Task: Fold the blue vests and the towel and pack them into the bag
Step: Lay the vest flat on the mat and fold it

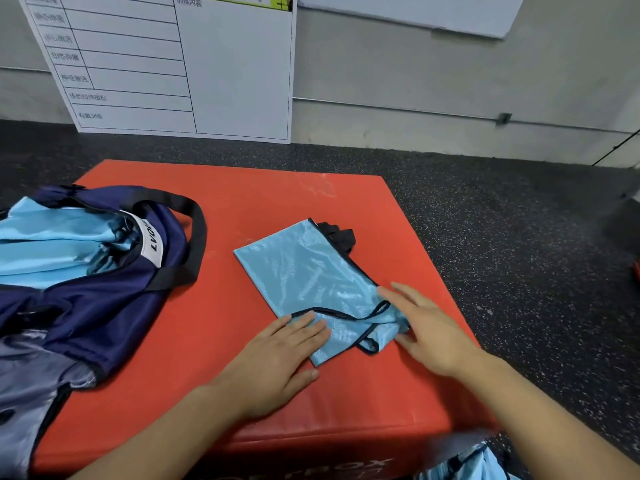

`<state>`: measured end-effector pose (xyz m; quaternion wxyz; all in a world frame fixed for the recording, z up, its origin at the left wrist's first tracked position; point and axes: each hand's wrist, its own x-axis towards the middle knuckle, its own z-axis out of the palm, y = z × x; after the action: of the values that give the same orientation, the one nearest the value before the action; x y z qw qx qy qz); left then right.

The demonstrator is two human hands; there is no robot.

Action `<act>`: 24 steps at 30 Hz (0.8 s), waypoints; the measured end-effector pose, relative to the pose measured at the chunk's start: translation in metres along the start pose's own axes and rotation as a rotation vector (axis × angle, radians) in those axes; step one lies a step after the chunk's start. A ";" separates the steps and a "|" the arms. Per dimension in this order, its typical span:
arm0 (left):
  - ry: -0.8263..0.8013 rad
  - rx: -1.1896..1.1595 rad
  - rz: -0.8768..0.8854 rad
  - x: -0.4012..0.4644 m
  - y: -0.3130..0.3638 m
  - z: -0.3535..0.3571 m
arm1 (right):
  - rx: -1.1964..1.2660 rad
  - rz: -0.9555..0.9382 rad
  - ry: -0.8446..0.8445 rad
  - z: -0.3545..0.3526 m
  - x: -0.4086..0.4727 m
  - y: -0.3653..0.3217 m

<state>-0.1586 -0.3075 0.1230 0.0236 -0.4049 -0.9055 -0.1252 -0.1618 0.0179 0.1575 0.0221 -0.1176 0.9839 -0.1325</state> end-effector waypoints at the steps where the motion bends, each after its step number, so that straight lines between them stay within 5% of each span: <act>1: 0.003 -0.013 0.001 0.005 0.001 0.000 | 0.013 -0.015 0.000 0.003 0.002 0.000; 13: -0.003 -0.073 0.023 0.016 -0.015 0.009 | 0.059 -0.248 0.014 0.004 0.009 -0.004; 24: 0.067 -0.112 -0.030 -0.058 -0.045 -0.012 | 0.037 -0.506 -0.074 0.012 0.003 -0.082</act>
<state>-0.1539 -0.3816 0.1173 0.0292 -0.3874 -0.9018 -0.1892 -0.1451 -0.0629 0.1674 0.0265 -0.3643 0.9192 -0.1473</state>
